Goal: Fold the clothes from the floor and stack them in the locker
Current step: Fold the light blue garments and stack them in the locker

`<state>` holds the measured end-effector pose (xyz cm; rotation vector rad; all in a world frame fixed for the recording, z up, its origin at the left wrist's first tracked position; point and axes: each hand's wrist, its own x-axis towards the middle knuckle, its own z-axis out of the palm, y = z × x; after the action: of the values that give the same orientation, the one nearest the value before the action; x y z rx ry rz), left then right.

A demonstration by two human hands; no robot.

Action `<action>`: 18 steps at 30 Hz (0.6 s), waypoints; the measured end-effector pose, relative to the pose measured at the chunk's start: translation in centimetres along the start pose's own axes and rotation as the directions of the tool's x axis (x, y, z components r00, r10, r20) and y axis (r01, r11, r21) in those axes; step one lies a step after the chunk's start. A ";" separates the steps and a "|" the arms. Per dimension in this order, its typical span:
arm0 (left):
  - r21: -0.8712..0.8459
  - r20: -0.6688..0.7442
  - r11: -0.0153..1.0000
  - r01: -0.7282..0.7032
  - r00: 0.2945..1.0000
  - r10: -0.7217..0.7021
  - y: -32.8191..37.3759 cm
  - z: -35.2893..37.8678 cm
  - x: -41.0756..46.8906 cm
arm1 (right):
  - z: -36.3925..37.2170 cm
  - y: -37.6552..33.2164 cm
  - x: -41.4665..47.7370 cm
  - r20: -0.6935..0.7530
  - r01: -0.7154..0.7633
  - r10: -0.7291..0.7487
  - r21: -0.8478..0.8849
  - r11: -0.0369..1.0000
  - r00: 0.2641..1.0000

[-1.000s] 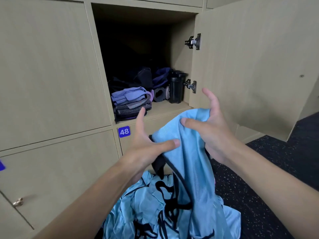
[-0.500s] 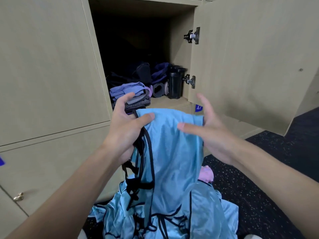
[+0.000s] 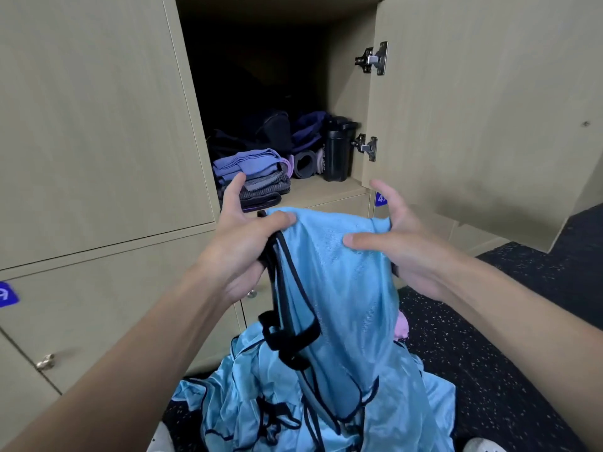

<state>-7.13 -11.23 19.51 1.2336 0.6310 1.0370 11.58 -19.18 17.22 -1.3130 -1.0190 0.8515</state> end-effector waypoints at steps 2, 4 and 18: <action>-0.019 -0.012 1.000 0.012 1.000 -0.012 0.1 0.1 -0.3 | -0.2 0.0 0.0 -0.061 0.051 -0.049 0.039 0.998 0.997; -0.038 -0.016 0.999 0.012 1.000 -0.013 0.1 0.4 -0.4 | -0.7 -0.3 0.0 -0.117 0.097 -0.080 0.147 0.984 0.990; 0.241 0.073 0.968 0.067 0.994 -0.087 0.7 -0.7 -0.4 | -1.9 -1.9 -1.0 -0.199 0.065 -0.064 -0.001 0.998 0.978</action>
<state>-8.11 -11.28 19.90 1.4424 0.7489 0.8581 12.89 -20.92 19.08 -1.3251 -0.8954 0.6590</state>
